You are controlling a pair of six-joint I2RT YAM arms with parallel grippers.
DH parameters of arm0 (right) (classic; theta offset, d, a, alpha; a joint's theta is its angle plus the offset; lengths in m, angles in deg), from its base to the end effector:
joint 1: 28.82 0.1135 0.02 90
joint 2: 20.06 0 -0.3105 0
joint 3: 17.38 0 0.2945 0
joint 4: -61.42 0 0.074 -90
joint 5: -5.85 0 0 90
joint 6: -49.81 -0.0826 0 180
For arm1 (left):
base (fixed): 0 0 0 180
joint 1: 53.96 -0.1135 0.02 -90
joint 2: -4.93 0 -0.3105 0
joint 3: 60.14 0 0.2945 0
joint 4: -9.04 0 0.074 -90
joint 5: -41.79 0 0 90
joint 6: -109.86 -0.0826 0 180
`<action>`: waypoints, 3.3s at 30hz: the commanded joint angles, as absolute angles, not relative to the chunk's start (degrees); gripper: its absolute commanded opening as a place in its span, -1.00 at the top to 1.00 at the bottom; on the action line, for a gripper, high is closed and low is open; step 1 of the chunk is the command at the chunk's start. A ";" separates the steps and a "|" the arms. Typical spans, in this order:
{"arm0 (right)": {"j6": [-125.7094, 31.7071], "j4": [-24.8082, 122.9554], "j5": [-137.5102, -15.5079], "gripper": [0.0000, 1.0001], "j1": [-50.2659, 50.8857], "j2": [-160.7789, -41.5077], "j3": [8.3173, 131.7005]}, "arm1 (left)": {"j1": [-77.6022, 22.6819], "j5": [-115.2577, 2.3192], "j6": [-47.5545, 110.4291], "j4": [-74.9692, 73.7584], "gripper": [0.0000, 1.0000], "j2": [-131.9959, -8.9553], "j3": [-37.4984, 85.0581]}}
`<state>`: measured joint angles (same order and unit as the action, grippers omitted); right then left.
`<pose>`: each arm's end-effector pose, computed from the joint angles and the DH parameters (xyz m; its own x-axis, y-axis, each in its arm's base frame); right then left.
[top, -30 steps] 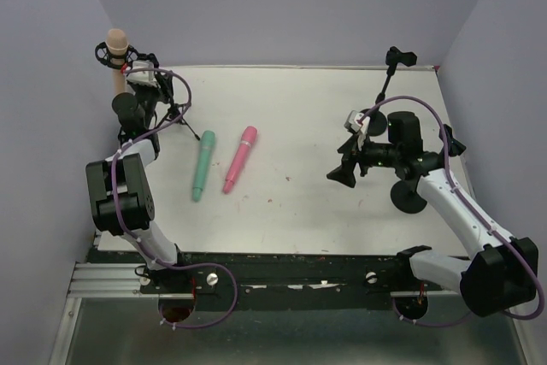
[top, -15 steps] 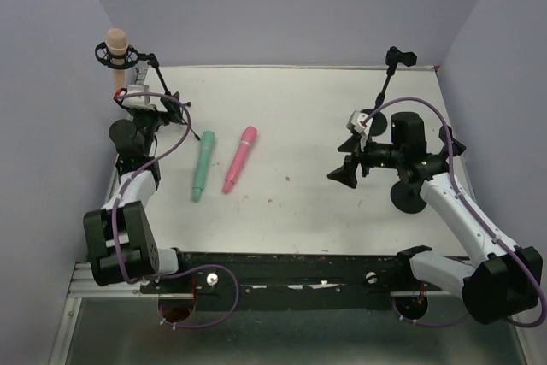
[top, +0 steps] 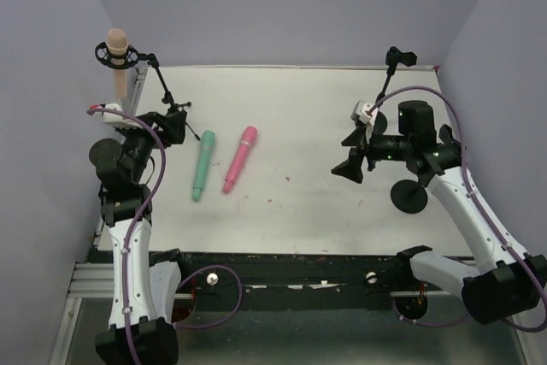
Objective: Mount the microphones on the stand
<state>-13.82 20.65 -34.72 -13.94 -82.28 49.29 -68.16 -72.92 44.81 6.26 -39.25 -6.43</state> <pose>0.2466 0.1304 0.3354 -0.1760 -0.3457 -0.9217 -0.9339 0.3548 0.0452 0.2370 0.0244 0.3962 0.0276 -0.3883 -0.9211 0.2109 0.9030 -0.3744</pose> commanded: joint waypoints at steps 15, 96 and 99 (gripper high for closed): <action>-43.35 20.30 -71.74 -0.99 -28.38 -87.90 73.57 | -45.79 -71.24 33.13 -16.59 -0.97 -21.54 -15.52; -26.57 61.54 -27.91 0.64 -1.92 -104.62 50.19 | -46.31 -84.67 35.85 -4.65 -0.98 -20.21 -19.91; -22.98 58.12 -25.45 0.37 -2.01 -102.42 48.26 | -46.31 -87.57 37.52 -1.06 -0.97 -20.56 -21.14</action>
<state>-28.66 63.67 -31.16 -2.25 -105.71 51.00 -46.08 -81.03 35.15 -7.92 -20.76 -19.46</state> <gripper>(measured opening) 0.249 0.988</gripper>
